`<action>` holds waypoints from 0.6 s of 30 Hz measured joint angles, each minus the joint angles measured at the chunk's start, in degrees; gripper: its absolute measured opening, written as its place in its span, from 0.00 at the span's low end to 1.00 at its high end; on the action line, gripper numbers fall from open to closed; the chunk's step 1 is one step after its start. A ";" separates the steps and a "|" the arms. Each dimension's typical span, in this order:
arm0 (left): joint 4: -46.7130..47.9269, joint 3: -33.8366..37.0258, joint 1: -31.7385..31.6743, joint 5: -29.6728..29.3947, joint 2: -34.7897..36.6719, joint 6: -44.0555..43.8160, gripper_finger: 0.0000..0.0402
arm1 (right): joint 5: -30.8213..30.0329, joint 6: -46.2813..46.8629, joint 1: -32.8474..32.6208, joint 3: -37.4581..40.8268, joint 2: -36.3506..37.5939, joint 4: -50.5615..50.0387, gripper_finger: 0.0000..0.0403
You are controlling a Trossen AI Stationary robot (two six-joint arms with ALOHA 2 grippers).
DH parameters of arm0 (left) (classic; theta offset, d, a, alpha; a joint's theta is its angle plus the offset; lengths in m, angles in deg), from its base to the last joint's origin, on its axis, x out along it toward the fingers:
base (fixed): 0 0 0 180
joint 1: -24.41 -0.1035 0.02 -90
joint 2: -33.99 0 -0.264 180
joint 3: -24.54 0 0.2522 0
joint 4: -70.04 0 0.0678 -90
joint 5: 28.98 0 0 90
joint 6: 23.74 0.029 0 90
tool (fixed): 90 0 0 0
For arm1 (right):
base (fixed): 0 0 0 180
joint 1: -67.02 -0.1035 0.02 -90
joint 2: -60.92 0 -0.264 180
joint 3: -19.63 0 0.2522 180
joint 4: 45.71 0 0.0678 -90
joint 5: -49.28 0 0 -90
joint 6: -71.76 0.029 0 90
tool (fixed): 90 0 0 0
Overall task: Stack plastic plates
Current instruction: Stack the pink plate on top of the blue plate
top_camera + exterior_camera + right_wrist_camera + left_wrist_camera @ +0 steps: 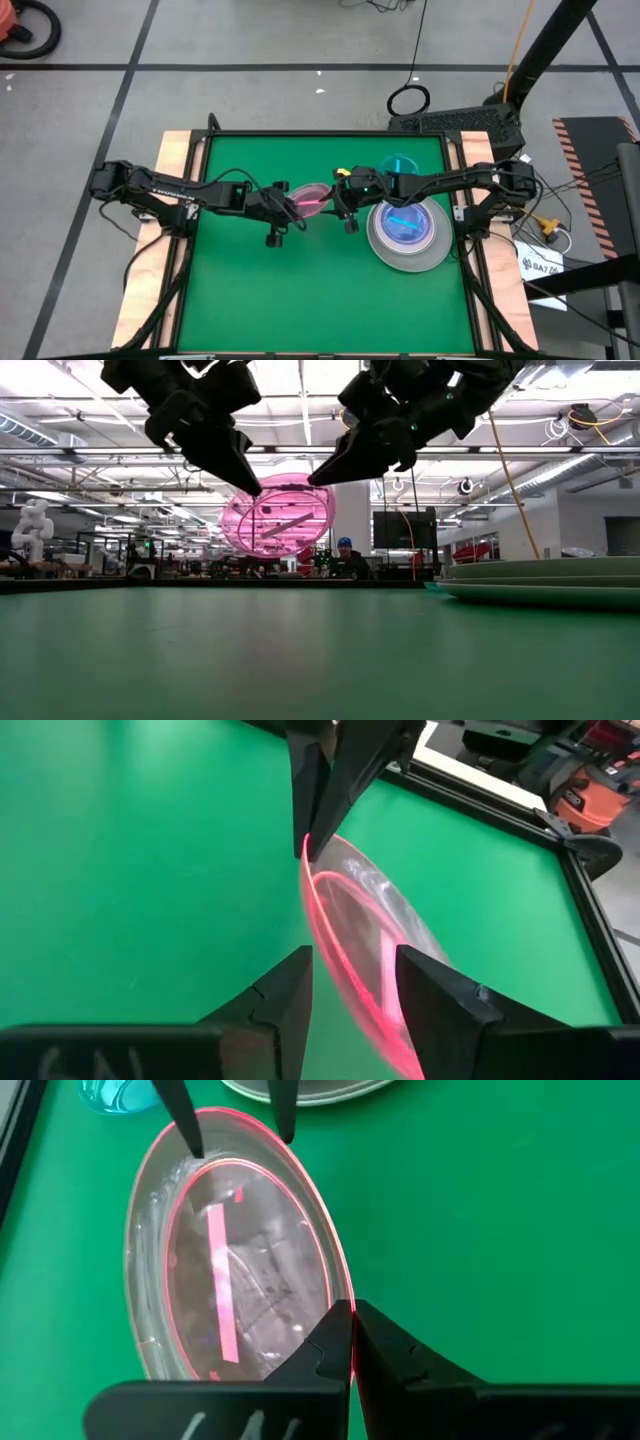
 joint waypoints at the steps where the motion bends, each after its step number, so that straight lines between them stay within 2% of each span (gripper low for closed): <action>1: 0.01 0.00 0.02 0.00 -0.02 0.01 0.02 | -0.02 0.00 0.00 0.00 0.00 0.00 0.34; 18: -2.28 0.00 -0.02 0.02 -0.02 1.78 0.02 | 3.00 -0.76 0.00 0.02 0.00 -0.04 0.34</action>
